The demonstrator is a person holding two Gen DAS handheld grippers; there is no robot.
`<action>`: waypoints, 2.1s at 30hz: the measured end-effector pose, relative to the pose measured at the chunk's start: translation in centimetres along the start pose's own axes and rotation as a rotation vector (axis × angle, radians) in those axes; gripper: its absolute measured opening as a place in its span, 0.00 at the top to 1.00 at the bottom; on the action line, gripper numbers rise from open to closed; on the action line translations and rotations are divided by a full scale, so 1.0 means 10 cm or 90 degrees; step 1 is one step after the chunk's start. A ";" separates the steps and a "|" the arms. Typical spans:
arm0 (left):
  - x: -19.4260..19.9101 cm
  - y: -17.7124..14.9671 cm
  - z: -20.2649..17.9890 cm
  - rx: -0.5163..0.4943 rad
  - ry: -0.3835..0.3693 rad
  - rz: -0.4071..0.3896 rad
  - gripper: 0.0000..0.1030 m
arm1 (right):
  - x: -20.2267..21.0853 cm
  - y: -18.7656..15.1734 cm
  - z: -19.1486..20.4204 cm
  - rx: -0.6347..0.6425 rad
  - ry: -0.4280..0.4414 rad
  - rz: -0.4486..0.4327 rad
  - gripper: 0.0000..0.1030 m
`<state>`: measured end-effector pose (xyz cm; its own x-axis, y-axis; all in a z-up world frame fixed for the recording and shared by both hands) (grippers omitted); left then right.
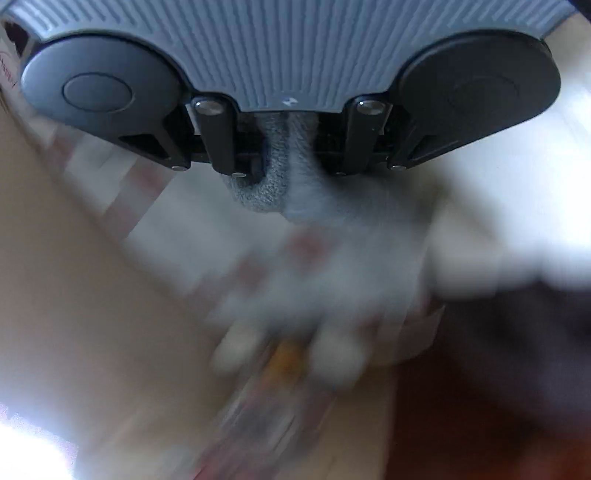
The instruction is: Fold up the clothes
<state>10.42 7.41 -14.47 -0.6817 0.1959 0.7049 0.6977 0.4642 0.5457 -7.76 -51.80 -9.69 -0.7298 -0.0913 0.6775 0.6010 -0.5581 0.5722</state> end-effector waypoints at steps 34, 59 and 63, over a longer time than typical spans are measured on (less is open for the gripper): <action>0.70 -1.09 -1.48 -0.325 -0.321 0.188 0.33 | -1.19 -1.25 2.15 0.424 0.149 0.128 0.81; 0.14 -1.69 -1.30 -0.465 -0.169 0.219 0.92 | -0.33 -0.60 1.44 0.302 -0.012 0.030 0.68; 0.14 -1.76 -1.31 -0.432 -0.191 0.241 0.92 | -0.86 -0.10 1.33 0.345 -0.118 0.110 0.52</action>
<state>0.12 -11.81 -17.13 -0.3375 0.5011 0.7969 0.8072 -0.2815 0.5189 2.25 -39.50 -9.90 -0.5666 0.0300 0.8235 0.8223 -0.0434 0.5674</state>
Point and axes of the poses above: each gripper's, at about its wrist camera, not at the fingertips, and x roughly against the way its jaws point, z to its left, y to its top, the point moved 7 cm from there along -x, roughly the way its jaws point, and after that the axes turned 14 degrees about -y, right-handed, at the moved point
